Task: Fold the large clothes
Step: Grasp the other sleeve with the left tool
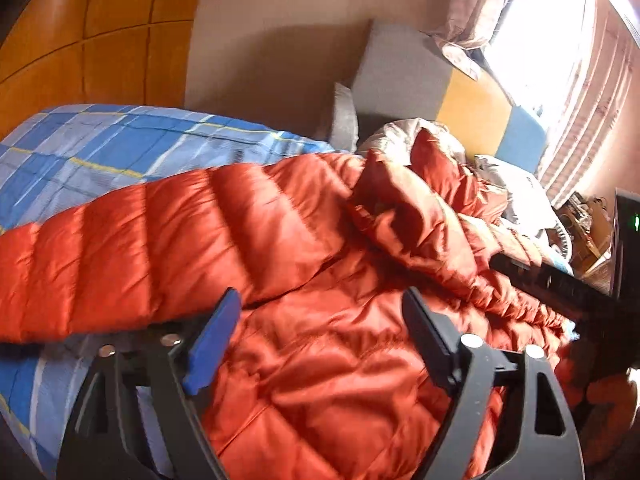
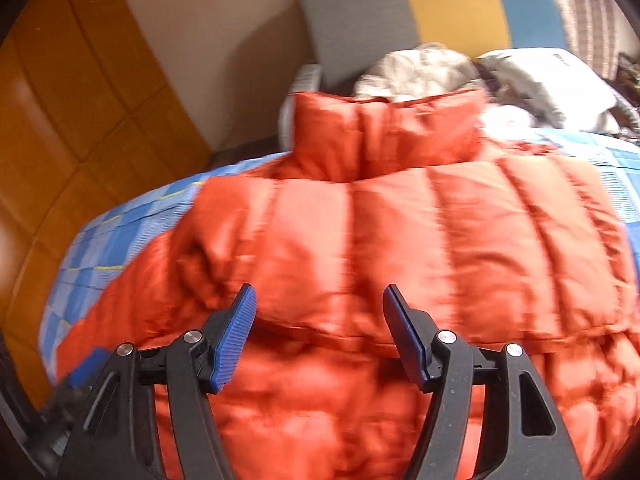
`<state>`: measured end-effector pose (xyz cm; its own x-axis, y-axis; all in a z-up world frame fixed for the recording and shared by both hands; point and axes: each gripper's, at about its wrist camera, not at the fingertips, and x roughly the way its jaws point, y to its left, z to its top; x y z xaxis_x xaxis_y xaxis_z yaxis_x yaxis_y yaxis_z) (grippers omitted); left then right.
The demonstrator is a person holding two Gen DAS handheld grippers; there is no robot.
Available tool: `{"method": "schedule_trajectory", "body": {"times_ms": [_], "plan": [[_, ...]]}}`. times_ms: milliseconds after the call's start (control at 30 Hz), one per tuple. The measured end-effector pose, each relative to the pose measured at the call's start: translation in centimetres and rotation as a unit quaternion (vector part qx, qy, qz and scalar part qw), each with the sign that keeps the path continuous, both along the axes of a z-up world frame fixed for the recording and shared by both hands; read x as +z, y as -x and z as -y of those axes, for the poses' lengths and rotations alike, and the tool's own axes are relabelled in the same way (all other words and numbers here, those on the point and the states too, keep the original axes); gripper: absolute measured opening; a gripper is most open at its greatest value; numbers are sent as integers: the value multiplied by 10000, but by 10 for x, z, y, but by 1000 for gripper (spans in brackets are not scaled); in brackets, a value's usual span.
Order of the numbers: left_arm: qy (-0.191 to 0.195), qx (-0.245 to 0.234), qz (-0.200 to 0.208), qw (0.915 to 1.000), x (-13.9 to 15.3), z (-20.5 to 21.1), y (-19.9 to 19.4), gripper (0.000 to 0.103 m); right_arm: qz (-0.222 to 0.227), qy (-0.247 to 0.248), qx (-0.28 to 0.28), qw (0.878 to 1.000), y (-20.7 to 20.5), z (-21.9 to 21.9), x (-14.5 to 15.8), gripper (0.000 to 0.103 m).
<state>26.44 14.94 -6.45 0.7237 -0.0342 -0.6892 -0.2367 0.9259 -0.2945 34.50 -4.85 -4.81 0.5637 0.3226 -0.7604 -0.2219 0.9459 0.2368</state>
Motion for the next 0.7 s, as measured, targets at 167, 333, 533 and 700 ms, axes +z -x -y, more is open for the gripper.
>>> {"method": "schedule_trajectory", "body": {"times_ms": [167, 333, 533, 700], "plan": [[278, -227, -27, 9994, 3, 7, -39, 64, 123, 449, -687, 9966, -7, 42, 1, 65], [341, -440, -83, 9984, 2, 16, -74, 59, 180, 680, -1182, 9905, -16, 84, 0, 65], [554, -504, -435, 9962, -22, 17, -102, 8, 118, 872, -1162, 9893, -19, 98, -15, 65], [437, -492, -211, 9976, -22, 12, -85, 1, 370, 946, -1133, 9884, -11, 101, -14, 65]]}}
